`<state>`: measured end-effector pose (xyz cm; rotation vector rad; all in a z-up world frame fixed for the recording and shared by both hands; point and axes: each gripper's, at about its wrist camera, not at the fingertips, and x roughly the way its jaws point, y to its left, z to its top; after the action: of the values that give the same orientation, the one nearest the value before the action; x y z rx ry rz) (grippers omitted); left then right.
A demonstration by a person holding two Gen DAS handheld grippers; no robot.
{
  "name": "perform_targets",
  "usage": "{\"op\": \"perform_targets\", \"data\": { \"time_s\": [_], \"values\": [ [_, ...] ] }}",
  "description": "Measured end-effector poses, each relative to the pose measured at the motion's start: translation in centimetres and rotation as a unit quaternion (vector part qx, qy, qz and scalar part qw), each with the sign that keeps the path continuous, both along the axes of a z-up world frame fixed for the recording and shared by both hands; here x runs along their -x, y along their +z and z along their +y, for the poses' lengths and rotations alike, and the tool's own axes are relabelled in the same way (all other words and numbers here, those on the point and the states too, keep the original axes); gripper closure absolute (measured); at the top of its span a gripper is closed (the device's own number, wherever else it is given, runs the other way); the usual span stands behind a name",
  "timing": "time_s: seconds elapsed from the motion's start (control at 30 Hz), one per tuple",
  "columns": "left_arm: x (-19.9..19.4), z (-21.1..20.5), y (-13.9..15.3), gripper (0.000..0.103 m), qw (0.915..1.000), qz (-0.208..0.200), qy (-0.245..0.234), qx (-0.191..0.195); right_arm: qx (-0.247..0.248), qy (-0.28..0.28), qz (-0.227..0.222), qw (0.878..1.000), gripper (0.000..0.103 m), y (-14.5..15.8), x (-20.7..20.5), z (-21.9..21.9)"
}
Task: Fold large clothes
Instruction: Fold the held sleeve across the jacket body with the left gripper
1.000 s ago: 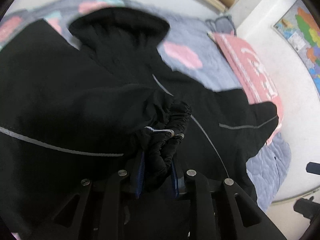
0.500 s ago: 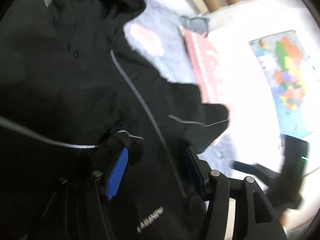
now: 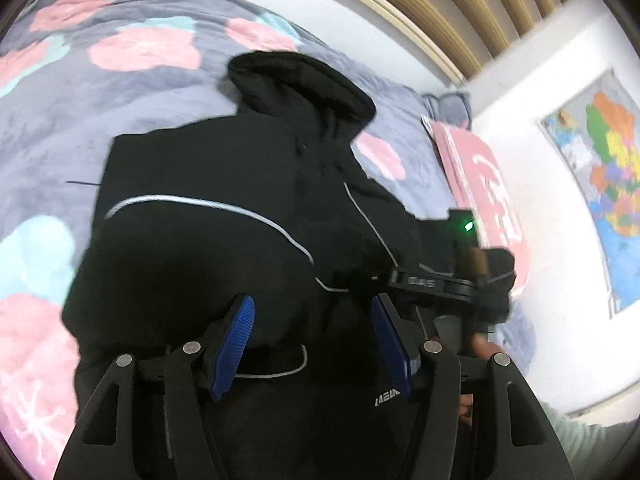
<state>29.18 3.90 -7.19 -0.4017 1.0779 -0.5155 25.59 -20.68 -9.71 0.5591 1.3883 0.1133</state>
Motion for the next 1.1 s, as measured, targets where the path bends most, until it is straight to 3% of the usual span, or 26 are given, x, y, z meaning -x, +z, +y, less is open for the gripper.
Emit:
{"op": "perform_targets", "data": {
  "time_s": [0.13,0.23,0.33,0.43,0.53,0.67,0.77,0.93,1.07,1.1],
  "values": [
    [-0.2,0.7,1.0,0.041,0.9976,-0.027,0.020,-0.061,0.017,0.018,-0.032,0.999,0.061,1.6,0.1,0.4],
    [-1.2,0.0,1.0,0.041,0.9951,-0.037,0.028,-0.087,0.094,0.026,-0.070,0.993,0.064,5.4,0.9,-0.6],
    [-2.0,0.7,-0.1,0.041,0.9955,-0.028,0.037,-0.083,0.153,0.005,-0.107,0.982,0.067,8.9,1.9,-3.5],
    [-3.2,0.4,-2.5,0.041,0.9942,-0.009,0.044,-0.098,0.191,-0.014,-0.119,0.974,0.067,10.5,2.8,-6.7],
    [-4.6,-0.6,-6.8,0.041,0.9906,0.028,0.049,-0.125,0.198,-0.030,-0.089,0.976,0.067,8.4,2.7,-8.7],
    [-5.5,-1.1,-11.4,0.041,0.9846,0.066,0.051,-0.154,0.200,-0.037,-0.022,0.979,0.067,2.4,2.6,-9.0],
    [-5.9,-1.2,-11.9,0.041,0.9835,0.072,0.054,-0.157,0.206,-0.029,-0.014,0.978,0.065,-0.3,2.6,-9.0],
    [-5.2,-2.0,-9.5,0.041,0.9800,0.052,0.036,-0.189,0.172,-0.037,-0.006,0.984,0.060,0.7,2.3,-10.1],
    [-3.6,-1.6,-6.3,0.041,0.9876,0.022,0.030,-0.153,0.153,-0.065,-0.060,0.984,0.031,5.4,3.9,-10.2],
    [-3.2,-1.6,-5.9,0.041,0.9882,0.018,0.032,-0.149,0.149,-0.068,-0.083,0.983,0.030,6.6,4.5,-9.6]
  ]
}}
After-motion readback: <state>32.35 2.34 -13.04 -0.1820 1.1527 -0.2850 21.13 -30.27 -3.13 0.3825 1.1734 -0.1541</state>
